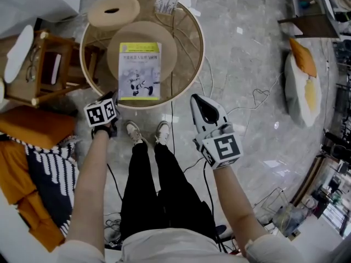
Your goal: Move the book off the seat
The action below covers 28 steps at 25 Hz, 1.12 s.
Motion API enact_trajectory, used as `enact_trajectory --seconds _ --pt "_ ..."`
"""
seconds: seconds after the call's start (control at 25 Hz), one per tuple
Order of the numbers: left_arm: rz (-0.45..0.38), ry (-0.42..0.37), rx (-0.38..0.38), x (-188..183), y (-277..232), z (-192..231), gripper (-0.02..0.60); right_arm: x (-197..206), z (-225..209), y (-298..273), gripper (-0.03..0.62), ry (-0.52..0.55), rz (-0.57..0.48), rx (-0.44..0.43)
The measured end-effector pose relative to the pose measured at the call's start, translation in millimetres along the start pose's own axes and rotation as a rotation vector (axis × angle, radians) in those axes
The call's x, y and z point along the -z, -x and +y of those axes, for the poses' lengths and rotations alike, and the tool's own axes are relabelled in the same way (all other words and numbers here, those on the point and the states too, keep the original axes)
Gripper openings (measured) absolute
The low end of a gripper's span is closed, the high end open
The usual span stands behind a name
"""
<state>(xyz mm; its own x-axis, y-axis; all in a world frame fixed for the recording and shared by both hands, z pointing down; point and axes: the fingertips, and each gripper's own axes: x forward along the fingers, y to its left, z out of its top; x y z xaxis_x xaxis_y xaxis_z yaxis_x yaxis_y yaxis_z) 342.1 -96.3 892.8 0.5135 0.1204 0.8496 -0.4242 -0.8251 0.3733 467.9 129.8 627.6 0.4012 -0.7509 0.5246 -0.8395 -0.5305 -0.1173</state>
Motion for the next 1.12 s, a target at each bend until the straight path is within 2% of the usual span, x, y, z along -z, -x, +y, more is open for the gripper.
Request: enact_trajectory --seconds 0.16,0.36,0.68,0.88,1.12 --pt "-0.013 -0.010 -0.012 5.3 16.0 0.0 0.080 -4.1 8.7 4.0 0.021 0.009 0.000 -0.020" --pt "-0.085 -0.061 0.005 -8.3 45.4 -15.9 0.034 -19.5 17.6 12.7 0.022 0.033 -0.019 -0.040" --pt "-0.157 -0.143 0.033 -28.4 115.2 -65.3 0.017 -58.8 34.7 49.1 0.021 0.059 -0.057 -0.059" --pt "-0.187 -0.251 0.001 -37.8 162.3 -99.1 0.017 -78.4 55.9 75.7 0.021 0.070 -0.077 -0.108" --pt "-0.293 -0.261 0.020 -51.3 225.8 -130.8 0.017 -101.7 59.5 106.5 0.021 0.051 -0.121 -0.107"
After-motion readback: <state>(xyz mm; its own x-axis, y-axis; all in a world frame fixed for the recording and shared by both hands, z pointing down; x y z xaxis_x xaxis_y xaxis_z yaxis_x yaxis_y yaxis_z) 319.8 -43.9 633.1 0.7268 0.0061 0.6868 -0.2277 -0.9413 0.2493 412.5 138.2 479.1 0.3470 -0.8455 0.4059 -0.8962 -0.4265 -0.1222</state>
